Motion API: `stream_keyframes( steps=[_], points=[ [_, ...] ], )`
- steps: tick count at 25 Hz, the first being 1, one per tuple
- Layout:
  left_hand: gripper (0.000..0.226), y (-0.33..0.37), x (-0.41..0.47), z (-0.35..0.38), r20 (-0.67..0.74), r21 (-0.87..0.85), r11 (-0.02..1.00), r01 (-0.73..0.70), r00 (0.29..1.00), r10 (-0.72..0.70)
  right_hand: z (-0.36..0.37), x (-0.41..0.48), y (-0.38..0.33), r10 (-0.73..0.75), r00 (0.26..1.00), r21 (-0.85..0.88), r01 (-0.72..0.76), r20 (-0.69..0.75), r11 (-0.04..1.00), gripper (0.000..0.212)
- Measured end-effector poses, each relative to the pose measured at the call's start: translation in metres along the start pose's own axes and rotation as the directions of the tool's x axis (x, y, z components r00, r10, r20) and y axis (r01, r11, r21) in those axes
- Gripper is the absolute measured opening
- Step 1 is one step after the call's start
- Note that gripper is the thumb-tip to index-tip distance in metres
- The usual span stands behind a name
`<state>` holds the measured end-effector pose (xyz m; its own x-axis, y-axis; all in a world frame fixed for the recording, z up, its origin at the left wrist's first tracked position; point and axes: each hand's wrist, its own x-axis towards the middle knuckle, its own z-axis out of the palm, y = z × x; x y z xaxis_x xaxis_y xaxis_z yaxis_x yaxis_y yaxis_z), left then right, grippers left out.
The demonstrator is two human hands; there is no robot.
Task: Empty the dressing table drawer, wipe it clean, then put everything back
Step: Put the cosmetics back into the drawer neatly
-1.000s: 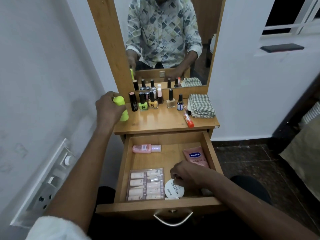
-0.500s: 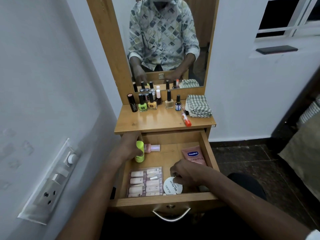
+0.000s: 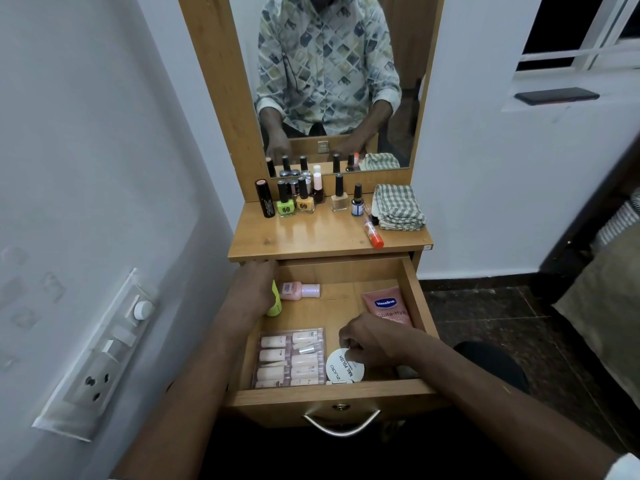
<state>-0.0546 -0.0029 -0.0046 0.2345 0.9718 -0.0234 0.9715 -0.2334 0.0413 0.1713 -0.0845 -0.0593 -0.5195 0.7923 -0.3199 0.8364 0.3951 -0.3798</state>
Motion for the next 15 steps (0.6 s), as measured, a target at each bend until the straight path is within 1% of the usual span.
stream_keyframes(
  steps=[2, 4, 5, 6, 7, 9, 10, 11, 12, 14, 15],
  points=[
    [0.046, -0.002, 0.001, 0.003, 0.021, 0.002, 1.0, -0.002, 1.0, 0.002, 0.001, 0.0, 0.001, -0.002, 1.0, 0.005, 0.002, -0.02, 1.0, 0.027],
    [0.059, -0.005, 0.001, 0.005, 0.033, 0.003, 1.0, -0.016, 0.999, 0.016, 0.001, 0.0, 0.002, 0.002, 0.999, 0.009, -0.002, -0.032, 1.0, 0.026],
    [0.065, -0.007, 0.001, 0.005, 0.029, -0.043, 0.999, -0.01, 1.0, 0.012, 0.0, 0.0, 0.002, 0.006, 0.999, 0.013, -0.006, -0.042, 1.0, 0.025],
    [0.066, -0.009, 0.001, 0.006, 0.015, -0.11, 0.994, -0.001, 1.0, 0.003, -0.001, 0.0, 0.001, 0.01, 0.998, 0.014, -0.009, -0.06, 1.0, 0.024],
    [0.06, -0.012, 0.0, 0.006, -0.012, -0.18, 0.984, 0.002, 1.0, -0.004, -0.002, -0.001, 0.0, 0.015, 0.996, 0.016, -0.014, -0.093, 1.0, 0.023],
    [0.033, -0.017, 0.001, 0.003, -0.129, -0.3, 0.954, -0.003, 0.991, -0.038, -0.007, -0.004, -0.001, 0.008, 0.976, 0.034, -0.001, -0.217, 0.999, 0.018],
    [0.021, -0.018, 0.001, 0.0, -0.217, -0.361, 0.932, -0.003, 0.973, -0.081, -0.01, -0.005, -0.002, -0.005, 0.957, 0.051, 0.02, -0.291, 0.999, 0.017],
    [0.016, -0.019, 0.001, -0.005, -0.306, -0.43, 0.903, 0.002, 0.941, -0.148, -0.014, -0.006, -0.004, -0.011, 0.93, 0.069, 0.039, -0.368, 0.997, 0.016],
    [0.015, -0.017, 0.004, -0.013, -0.37, -0.505, 0.863, 0.009, 0.901, -0.225, -0.02, -0.006, -0.006, -0.011, 0.893, 0.086, 0.055, -0.449, 0.995, 0.014],
    [0.02, -0.015, 0.02, -0.026, -0.403, -0.641, 0.768, 0.014, 0.845, -0.352, -0.036, -0.003, -0.008, 0.015, 0.785, 0.127, 0.081, -0.619, 0.989, 0.008],
    [0.027, -0.015, 0.032, -0.031, -0.389, -0.68, 0.733, 0.023, 0.836, -0.387, -0.043, -0.001, -0.009, 0.043, 0.725, 0.153, 0.087, -0.688, 0.984, 0.005]
  ],
)
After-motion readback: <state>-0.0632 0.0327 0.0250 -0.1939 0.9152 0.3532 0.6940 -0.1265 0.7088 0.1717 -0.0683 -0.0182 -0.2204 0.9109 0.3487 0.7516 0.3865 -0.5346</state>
